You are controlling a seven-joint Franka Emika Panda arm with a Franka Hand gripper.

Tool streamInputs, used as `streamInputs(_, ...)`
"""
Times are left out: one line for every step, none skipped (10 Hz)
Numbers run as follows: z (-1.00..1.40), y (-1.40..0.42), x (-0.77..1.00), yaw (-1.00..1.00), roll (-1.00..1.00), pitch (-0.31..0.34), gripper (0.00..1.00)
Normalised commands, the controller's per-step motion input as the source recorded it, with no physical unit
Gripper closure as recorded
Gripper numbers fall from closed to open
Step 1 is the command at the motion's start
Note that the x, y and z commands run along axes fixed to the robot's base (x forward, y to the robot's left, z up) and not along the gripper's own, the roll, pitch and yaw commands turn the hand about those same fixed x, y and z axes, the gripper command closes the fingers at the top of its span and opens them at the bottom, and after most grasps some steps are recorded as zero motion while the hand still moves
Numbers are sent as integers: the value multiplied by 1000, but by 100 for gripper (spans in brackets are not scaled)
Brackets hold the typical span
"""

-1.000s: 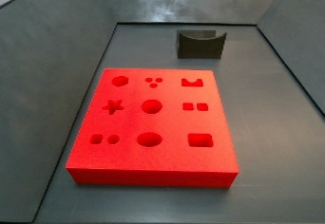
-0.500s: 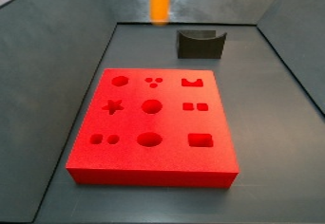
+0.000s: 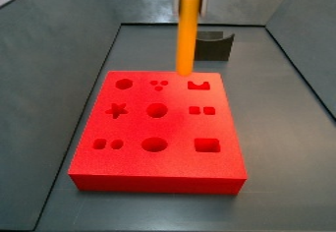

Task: Pick up the oval object. Move up. Move to above the board. Insert the oval object.
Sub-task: Insert the oval object.

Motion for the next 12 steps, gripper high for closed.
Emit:
streamInputs(-609,-226,-146,143,156,-287,100)
streamInputs(-123,-66,0,0,44,-69,100)
streamInputs(-460,-160,-623,0,281,-199,100)
streamInputs(-423,-100,-666,0,256,-217,100)
streamInputs(-11,-51,-157,0,0,-131,100)
streamInputs(-106,-60,-37,0,0,-100,100)
streamInputs(-229,-37,-91,0,34,-104,100)
streamInputs(-371,-34,-143,0,123,-111,100)
streamInputs(-397,-57,-189,0,119,-131,100)
streamInputs(-229,-37,-100,0,70,-100,100)
streamInputs(-80,0,-60,0,4,-63,100)
streamInputs(-71,0,-40,0,6,-54,100)
